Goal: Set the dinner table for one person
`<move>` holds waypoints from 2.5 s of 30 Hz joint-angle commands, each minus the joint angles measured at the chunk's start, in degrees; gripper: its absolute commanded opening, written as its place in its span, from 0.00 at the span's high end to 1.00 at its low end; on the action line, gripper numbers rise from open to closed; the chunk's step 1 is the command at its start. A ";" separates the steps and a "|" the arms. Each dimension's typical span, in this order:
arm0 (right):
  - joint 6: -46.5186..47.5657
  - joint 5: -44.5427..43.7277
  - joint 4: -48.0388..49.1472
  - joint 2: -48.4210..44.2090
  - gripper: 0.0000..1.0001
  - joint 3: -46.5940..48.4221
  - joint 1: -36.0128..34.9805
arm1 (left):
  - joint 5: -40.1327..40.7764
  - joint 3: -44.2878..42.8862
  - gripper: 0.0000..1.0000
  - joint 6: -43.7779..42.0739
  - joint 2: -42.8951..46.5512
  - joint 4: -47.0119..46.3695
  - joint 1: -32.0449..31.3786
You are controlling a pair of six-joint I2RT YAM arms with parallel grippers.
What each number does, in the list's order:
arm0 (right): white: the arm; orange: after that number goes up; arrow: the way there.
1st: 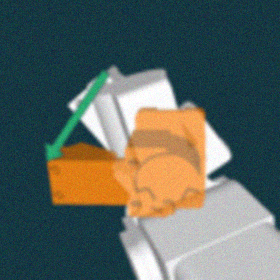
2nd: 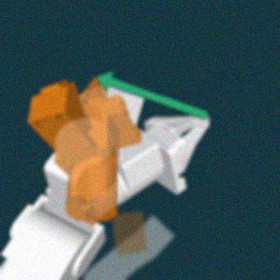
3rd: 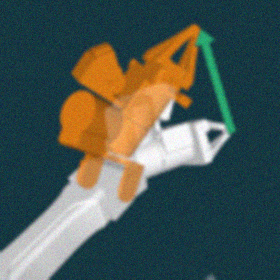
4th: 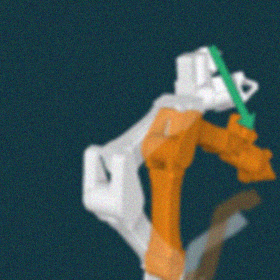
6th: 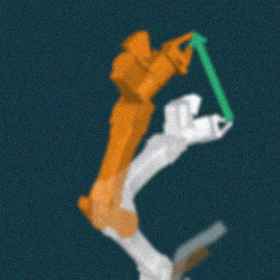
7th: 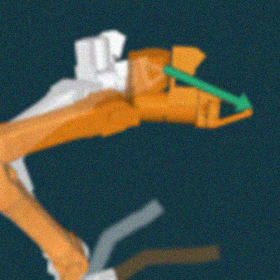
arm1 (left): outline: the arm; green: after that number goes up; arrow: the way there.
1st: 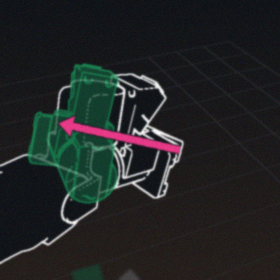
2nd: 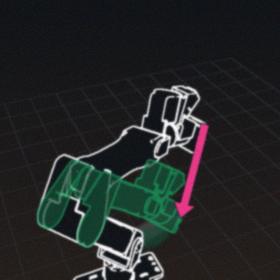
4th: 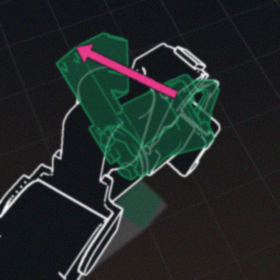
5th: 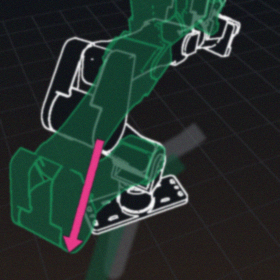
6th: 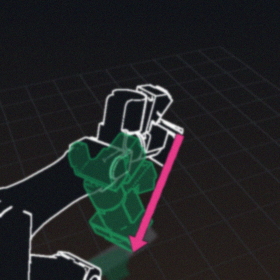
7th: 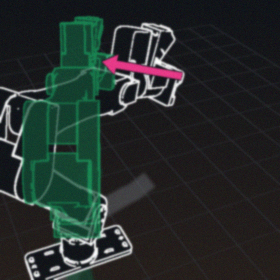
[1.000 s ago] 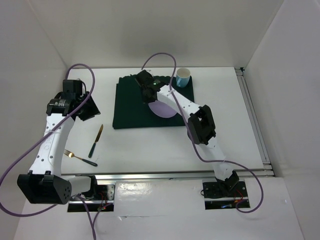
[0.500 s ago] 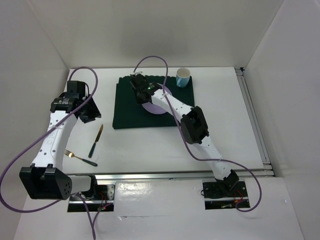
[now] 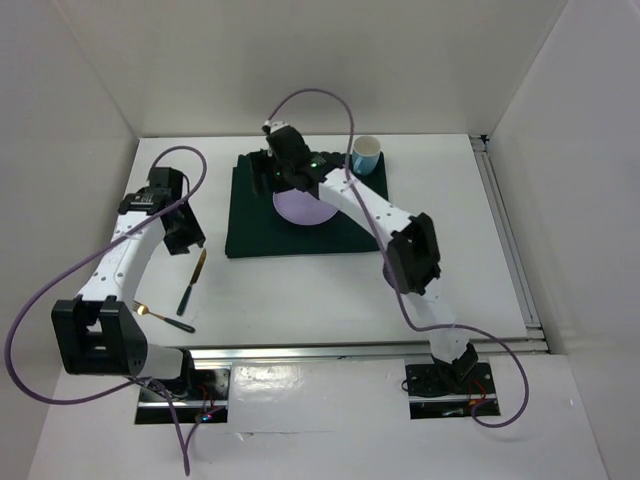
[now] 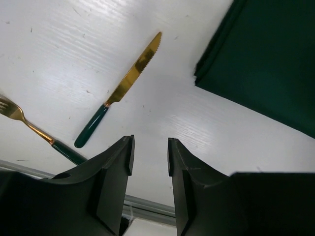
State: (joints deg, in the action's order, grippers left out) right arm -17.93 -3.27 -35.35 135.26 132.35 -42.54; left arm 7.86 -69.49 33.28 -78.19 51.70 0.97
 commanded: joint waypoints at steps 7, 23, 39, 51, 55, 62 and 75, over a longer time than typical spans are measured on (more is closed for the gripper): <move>-3.59 -0.34 2.05 -28.89 0.15 -27.72 -0.87 | 3.12 7.08 0.38 2.85 -8.72 -3.18 3.77; -7.91 -3.14 0.20 -40.42 0.15 -47.80 0.27 | -0.29 14.21 0.23 6.54 -16.64 -9.86 6.85; -8.96 -5.43 -2.08 -42.71 0.15 -48.33 1.94 | -3.48 17.47 0.93 11.62 -12.60 -9.00 6.85; -8.88 -4.56 -3.93 -48.76 0.15 -52.54 12.21 | -14.76 0.17 1.00 -0.56 -4.33 -6.18 -4.98; -7.29 0.01 -5.16 -55.34 0.15 -58.51 24.74 | -17.88 -9.83 1.00 -1.11 -10.21 -4.51 -14.84; -9.66 7.38 -7.89 -69.33 0.15 -70.19 41.55 | -23.32 -28.48 1.00 1.52 -23.91 -7.85 -30.05; -10.37 11.18 -15.35 -75.23 0.15 -70.57 50.28 | -23.34 -62.15 1.00 11.81 -57.31 -12.33 -37.97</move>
State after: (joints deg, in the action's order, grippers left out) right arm -28.12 6.52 -47.29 62.26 60.07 6.92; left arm -16.73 -125.86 42.15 -131.37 41.06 -37.85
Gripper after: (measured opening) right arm 0.851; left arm 0.081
